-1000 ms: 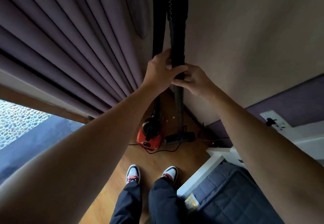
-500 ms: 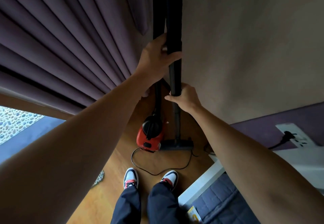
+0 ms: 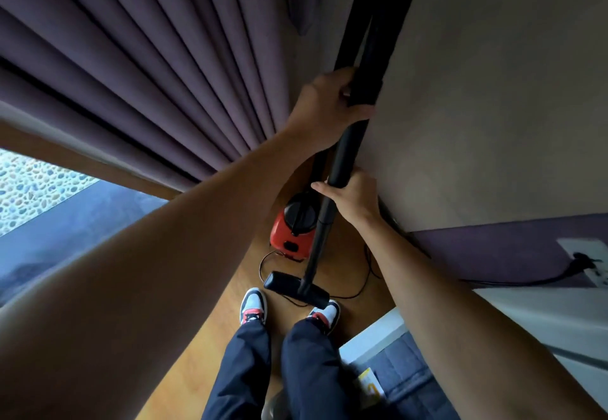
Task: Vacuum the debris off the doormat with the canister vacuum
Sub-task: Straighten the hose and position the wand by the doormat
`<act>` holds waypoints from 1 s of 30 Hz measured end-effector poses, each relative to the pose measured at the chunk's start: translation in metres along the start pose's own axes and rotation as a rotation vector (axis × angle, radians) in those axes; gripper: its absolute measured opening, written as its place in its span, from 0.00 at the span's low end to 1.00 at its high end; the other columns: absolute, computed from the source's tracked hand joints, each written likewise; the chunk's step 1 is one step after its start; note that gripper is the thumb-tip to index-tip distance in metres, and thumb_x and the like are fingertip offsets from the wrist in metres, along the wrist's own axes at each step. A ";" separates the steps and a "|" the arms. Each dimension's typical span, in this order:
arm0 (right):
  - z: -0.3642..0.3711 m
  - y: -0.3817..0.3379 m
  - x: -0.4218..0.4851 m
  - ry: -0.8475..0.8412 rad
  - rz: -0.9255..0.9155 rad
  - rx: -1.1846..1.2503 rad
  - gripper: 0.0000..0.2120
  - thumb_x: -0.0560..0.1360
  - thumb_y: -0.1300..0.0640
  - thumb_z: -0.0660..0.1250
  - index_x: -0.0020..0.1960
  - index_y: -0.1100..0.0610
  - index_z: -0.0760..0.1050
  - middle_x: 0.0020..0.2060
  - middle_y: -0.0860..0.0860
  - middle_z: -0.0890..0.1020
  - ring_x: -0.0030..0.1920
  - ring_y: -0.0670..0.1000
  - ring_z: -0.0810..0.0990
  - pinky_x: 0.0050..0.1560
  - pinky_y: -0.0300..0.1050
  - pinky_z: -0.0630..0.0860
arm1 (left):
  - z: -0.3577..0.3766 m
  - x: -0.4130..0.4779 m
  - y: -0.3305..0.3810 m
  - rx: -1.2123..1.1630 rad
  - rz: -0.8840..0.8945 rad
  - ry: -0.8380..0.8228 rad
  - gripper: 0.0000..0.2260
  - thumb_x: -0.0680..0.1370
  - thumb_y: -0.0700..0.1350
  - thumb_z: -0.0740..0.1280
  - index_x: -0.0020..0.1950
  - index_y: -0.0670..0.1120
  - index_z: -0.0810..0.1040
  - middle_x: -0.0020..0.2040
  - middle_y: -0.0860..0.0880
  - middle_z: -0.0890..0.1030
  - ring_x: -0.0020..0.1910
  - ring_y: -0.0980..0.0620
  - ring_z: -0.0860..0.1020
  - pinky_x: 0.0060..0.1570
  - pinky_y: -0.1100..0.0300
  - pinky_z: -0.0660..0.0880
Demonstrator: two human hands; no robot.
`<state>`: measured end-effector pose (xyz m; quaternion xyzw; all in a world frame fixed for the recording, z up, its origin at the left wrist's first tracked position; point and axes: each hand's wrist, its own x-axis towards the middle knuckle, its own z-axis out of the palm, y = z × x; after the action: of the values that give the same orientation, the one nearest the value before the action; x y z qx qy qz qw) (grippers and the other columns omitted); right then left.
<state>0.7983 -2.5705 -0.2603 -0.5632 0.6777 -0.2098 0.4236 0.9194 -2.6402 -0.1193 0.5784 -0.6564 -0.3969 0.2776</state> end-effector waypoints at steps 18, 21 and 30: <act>0.140 -0.051 -0.058 -0.213 -0.265 0.156 0.12 0.69 0.60 0.82 0.47 0.54 0.81 0.43 0.45 0.84 0.43 0.32 0.82 0.48 0.24 0.76 | -0.073 -0.131 -0.138 -0.179 -0.105 0.017 0.25 0.72 0.45 0.78 0.67 0.43 0.77 0.56 0.46 0.83 0.56 0.49 0.82 0.60 0.49 0.79; 0.174 -0.064 -0.074 -0.243 -0.260 0.199 0.12 0.69 0.61 0.82 0.46 0.53 0.80 0.42 0.44 0.84 0.42 0.29 0.82 0.48 0.23 0.75 | -0.088 -0.152 -0.175 -0.235 -0.115 0.051 0.25 0.72 0.45 0.79 0.67 0.42 0.78 0.55 0.45 0.84 0.55 0.50 0.83 0.58 0.47 0.80; 0.283 -0.068 -0.102 -0.334 -0.115 0.382 0.14 0.70 0.58 0.82 0.53 0.58 0.83 0.49 0.56 0.88 0.52 0.57 0.88 0.57 0.66 0.82 | -0.110 -0.268 -0.279 -0.275 -0.316 0.550 0.20 0.74 0.56 0.74 0.62 0.49 0.81 0.56 0.52 0.83 0.55 0.56 0.82 0.57 0.52 0.80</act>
<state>1.0680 -2.4387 -0.3302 -0.5376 0.5132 -0.2618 0.6157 1.2078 -2.4039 -0.2701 0.7154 -0.3995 -0.3493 0.4545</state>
